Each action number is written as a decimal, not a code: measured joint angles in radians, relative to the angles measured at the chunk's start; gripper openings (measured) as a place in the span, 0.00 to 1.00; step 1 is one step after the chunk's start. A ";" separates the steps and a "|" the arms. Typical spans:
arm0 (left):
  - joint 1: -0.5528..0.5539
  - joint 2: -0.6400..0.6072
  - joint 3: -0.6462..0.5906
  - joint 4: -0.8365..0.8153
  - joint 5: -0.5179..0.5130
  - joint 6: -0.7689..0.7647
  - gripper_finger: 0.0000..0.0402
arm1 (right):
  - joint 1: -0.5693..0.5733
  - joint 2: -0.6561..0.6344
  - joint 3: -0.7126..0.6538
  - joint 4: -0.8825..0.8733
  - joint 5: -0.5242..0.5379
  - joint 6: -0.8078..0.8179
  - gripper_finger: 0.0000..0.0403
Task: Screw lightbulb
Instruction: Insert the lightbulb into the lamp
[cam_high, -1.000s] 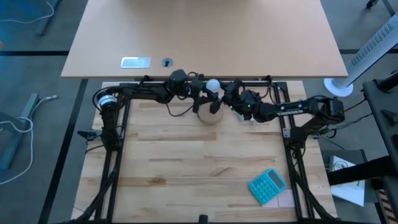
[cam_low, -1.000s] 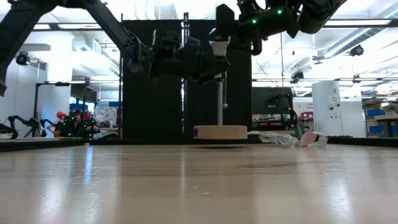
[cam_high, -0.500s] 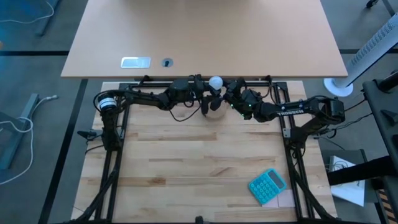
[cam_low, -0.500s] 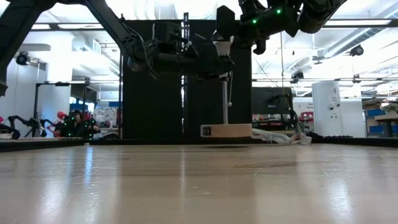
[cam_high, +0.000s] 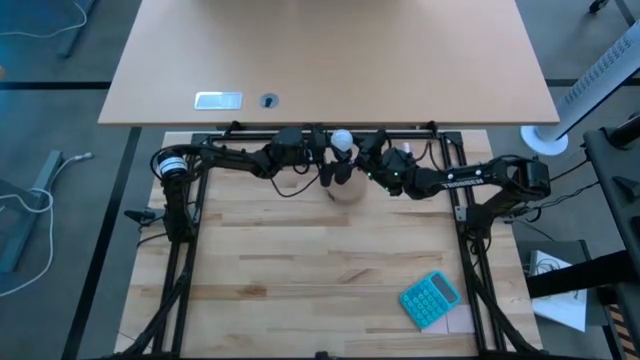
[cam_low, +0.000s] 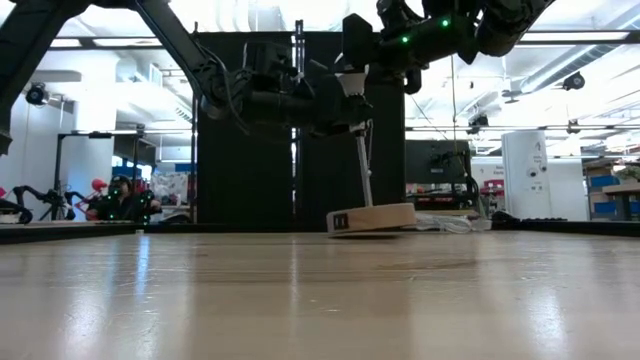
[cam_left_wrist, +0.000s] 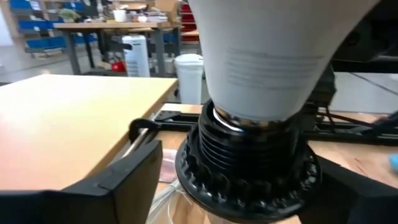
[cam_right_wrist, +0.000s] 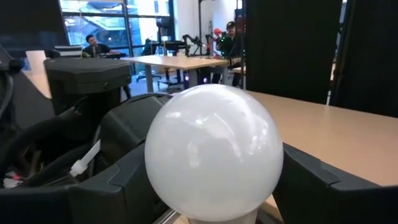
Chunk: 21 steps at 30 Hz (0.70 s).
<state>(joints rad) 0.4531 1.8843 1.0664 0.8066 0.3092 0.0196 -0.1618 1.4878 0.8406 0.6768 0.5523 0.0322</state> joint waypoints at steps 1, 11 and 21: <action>0.001 0.000 0.000 -0.004 0.009 0.008 0.77 | 0.000 0.002 0.000 -0.003 0.000 0.008 0.61; 0.014 -0.023 -0.001 -0.084 0.106 0.137 0.79 | 0.012 0.001 -0.012 -0.031 0.001 0.063 0.61; 0.068 -0.126 0.000 -0.319 0.400 0.309 0.82 | 0.027 0.001 -0.014 -0.038 -0.033 0.042 0.62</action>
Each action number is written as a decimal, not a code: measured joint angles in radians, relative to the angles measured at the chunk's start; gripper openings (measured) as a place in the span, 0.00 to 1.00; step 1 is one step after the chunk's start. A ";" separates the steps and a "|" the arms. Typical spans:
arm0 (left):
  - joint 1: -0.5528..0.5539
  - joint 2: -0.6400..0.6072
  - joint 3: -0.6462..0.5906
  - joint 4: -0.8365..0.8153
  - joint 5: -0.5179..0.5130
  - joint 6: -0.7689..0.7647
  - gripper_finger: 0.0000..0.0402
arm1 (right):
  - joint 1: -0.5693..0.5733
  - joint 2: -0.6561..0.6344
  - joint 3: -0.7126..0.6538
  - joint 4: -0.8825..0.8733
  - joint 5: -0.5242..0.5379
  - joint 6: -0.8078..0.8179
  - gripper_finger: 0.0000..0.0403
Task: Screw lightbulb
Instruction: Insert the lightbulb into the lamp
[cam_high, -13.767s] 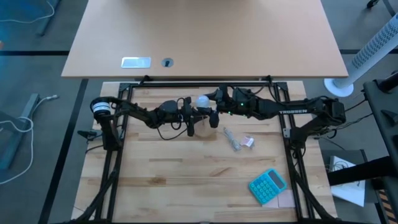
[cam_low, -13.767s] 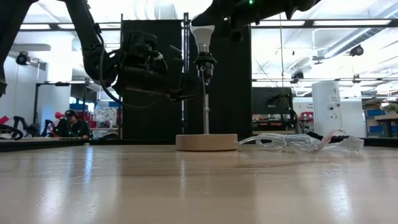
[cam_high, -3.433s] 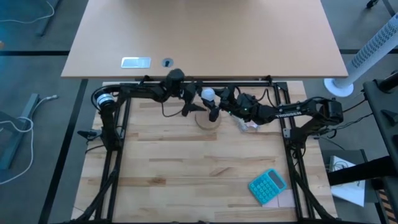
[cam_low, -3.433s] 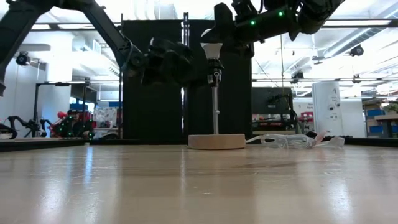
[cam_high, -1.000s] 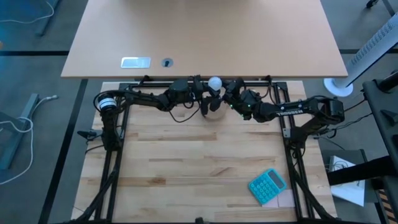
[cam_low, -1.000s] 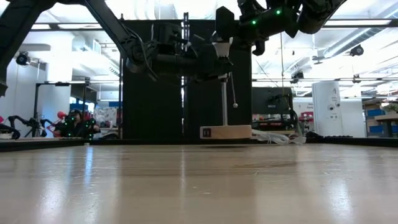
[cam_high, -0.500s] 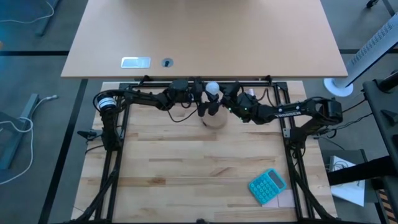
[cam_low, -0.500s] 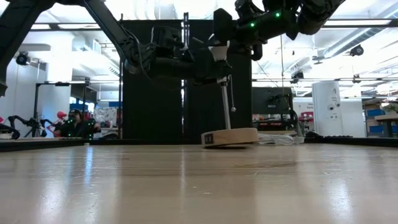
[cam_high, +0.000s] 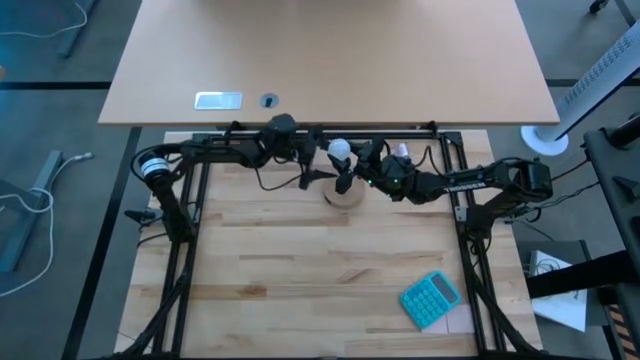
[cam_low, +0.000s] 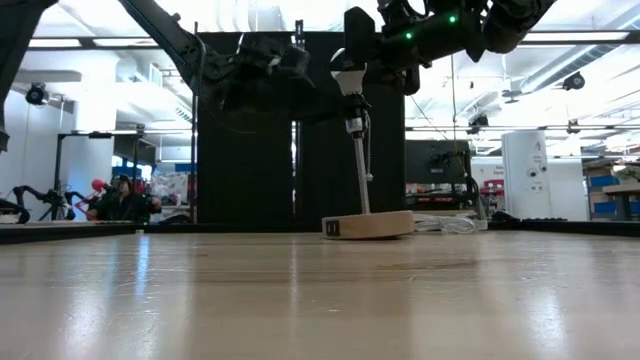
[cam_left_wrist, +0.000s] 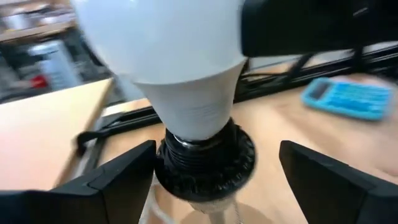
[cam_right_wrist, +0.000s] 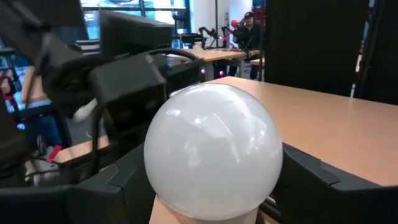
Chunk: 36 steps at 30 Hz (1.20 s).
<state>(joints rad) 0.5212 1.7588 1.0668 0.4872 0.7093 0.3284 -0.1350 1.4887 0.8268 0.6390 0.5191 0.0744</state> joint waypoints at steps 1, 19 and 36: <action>0.015 0.000 0.000 0.002 0.045 -0.015 0.82 | 0.001 0.000 0.000 0.001 -0.003 0.001 0.62; 0.048 0.234 0.002 0.529 0.173 -0.353 0.79 | 0.002 0.000 -0.001 0.002 -0.021 -0.008 0.61; 0.049 0.242 0.003 0.522 0.207 -0.364 0.39 | 0.002 0.000 -0.001 0.003 -0.019 -0.001 0.61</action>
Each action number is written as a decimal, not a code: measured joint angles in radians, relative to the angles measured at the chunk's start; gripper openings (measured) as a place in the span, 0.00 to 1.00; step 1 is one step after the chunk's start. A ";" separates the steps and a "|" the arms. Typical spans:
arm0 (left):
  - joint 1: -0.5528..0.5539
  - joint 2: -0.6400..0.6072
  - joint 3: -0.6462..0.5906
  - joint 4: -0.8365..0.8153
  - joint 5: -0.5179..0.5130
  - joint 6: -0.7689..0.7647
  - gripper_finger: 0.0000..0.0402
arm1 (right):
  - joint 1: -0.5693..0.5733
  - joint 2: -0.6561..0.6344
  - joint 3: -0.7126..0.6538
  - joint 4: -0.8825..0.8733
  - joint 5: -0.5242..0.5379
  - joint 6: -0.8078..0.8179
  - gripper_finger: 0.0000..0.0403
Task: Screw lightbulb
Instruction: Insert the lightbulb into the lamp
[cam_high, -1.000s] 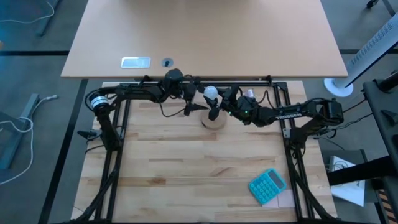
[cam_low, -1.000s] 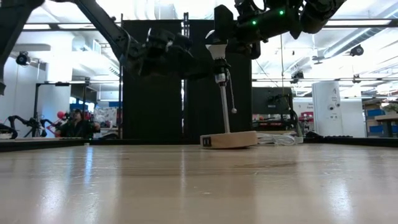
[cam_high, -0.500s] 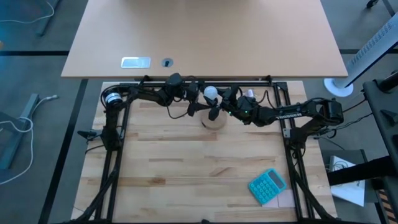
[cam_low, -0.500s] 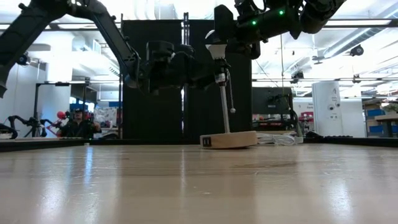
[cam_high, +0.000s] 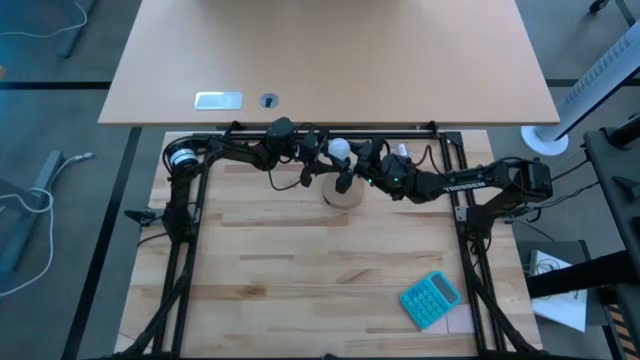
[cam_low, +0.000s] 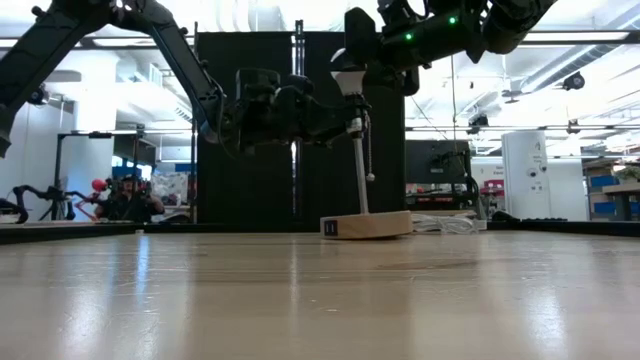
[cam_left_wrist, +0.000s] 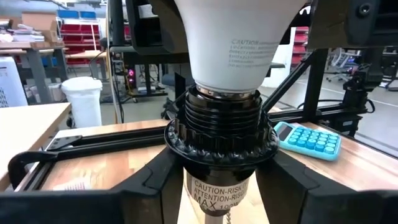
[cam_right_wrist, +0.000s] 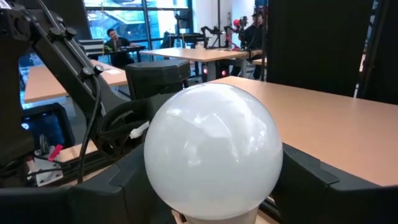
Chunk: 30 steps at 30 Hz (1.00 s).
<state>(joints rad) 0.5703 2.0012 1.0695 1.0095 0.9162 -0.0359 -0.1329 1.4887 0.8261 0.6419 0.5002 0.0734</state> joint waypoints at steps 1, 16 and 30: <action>0.000 -0.002 0.000 -0.005 -0.008 -0.002 0.39 | 0.000 0.000 0.000 -0.001 0.002 0.000 0.61; -0.019 -0.072 -0.019 -0.109 -0.237 -0.002 0.39 | -0.002 0.000 0.001 0.015 0.103 -0.005 0.61; -0.170 -0.192 -0.108 -0.124 -0.862 0.026 0.39 | -0.006 -0.001 0.002 0.079 0.136 -0.070 0.61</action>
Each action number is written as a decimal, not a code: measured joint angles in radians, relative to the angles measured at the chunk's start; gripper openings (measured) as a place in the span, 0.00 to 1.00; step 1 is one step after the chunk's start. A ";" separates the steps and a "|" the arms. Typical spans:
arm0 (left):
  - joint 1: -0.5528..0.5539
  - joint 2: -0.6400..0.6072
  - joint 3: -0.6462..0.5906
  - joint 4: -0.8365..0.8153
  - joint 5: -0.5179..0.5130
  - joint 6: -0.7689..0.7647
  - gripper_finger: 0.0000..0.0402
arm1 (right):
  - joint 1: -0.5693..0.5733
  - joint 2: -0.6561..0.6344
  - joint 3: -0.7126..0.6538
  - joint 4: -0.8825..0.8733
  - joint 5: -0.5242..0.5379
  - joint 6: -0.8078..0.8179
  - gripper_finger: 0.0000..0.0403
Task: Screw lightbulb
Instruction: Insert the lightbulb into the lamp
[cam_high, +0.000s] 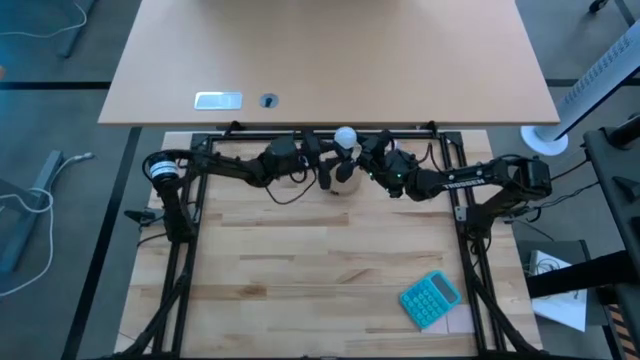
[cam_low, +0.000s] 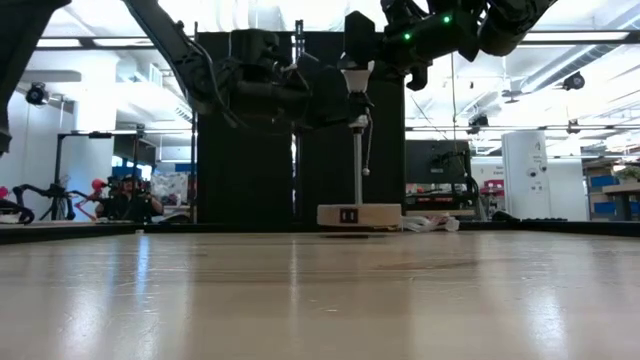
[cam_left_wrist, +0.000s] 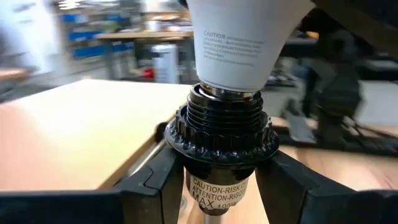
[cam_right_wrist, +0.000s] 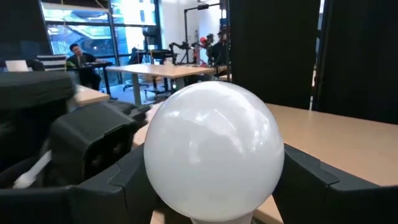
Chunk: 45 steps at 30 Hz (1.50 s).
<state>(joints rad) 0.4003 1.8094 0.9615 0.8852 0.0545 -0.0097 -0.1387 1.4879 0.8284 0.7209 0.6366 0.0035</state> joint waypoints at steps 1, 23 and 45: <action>-0.017 0.000 0.000 0.000 -0.049 -0.014 0.39 | 0.000 0.000 0.000 0.001 -0.002 0.000 0.61; 0.009 -0.026 -0.008 -0.101 0.048 0.108 0.77 | 0.002 -0.002 -0.003 -0.059 -0.022 0.047 0.61; 0.207 0.047 0.083 -0.148 0.822 0.155 0.79 | 0.000 -0.003 -0.023 -0.055 -0.118 0.061 0.61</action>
<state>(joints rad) 0.6077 1.8563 1.0448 0.7375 0.8761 0.1454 -0.1388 1.4845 0.8051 0.6660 0.5191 0.0647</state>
